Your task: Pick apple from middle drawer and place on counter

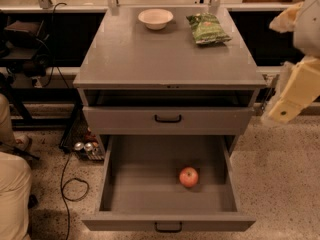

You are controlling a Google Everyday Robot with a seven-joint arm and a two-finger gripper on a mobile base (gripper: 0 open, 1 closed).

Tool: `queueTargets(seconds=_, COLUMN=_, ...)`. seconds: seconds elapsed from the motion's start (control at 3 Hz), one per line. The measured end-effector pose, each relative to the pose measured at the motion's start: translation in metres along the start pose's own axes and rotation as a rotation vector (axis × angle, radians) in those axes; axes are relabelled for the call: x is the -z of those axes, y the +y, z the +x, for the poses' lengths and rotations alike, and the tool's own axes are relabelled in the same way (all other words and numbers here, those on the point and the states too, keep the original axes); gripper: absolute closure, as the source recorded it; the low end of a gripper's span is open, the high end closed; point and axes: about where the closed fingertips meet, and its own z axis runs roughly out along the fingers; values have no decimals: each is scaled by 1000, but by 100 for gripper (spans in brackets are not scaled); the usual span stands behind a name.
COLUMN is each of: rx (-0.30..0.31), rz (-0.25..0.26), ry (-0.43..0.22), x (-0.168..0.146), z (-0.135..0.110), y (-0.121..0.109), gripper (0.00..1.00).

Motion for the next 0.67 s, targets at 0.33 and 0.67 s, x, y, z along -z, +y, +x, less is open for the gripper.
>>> queueTargets(seconds=0.33, rx=-89, rz=-78, ry=-90, x=-44, z=-2, y=23, gripper=0)
queueTargets(seconds=0.67, rx=-215, rz=-182, ry=-222, x=-116, z=-7, y=62, gripper=0)
